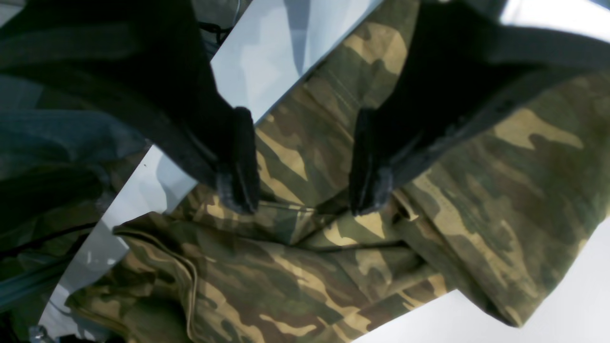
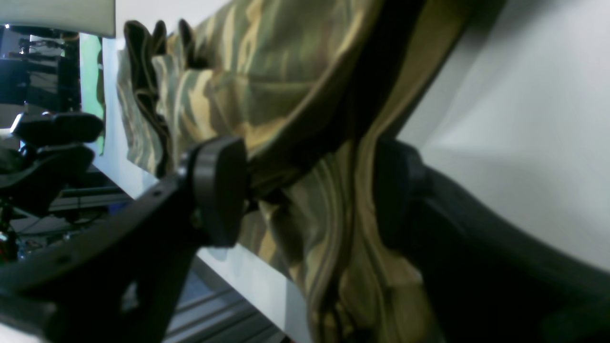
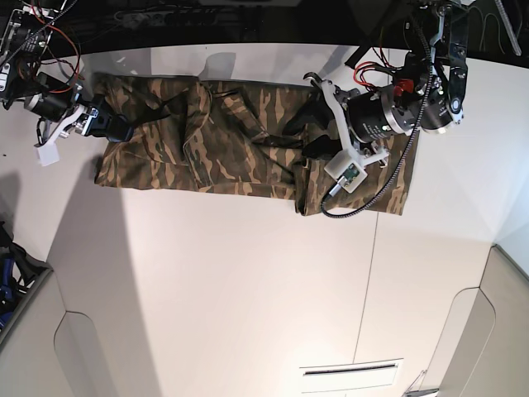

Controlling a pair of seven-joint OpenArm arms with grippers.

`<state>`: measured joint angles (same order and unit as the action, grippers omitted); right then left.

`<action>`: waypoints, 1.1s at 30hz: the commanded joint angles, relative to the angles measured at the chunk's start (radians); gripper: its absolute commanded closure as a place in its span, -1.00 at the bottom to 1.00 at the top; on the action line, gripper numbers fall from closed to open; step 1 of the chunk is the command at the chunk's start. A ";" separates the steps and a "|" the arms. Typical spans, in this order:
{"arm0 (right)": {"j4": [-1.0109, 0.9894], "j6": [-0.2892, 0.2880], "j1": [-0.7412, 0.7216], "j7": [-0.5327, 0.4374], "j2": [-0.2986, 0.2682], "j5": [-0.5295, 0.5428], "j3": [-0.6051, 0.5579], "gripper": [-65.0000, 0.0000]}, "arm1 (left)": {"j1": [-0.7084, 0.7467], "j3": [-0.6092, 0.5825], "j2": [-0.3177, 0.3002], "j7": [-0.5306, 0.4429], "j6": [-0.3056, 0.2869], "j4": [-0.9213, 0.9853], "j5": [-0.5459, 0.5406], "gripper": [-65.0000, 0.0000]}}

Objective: Fold the T-shirt properly
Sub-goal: 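Hold the folded end with the left gripper while the right gripper regrips its end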

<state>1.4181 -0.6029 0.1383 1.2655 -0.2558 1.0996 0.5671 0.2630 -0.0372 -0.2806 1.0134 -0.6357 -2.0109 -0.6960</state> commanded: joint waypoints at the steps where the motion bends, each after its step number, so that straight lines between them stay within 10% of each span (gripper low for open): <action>1: 0.017 -0.007 -0.011 -0.007 -0.020 0.027 0.005 -0.25 | -0.008 0.005 -0.005 -0.018 0.000 -0.017 -0.013 -0.03; 33: 0.046 0.009 -0.016 -0.117 0.085 -0.131 0.023 -0.25 | -0.008 0.006 -0.005 -0.029 0.000 -0.017 0.036 -0.03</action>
<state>1.4471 -0.5980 0.1326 1.1595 -0.1581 0.9604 0.5827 0.2630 -0.0353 -0.2806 1.0019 -0.6357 -2.0109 -0.6456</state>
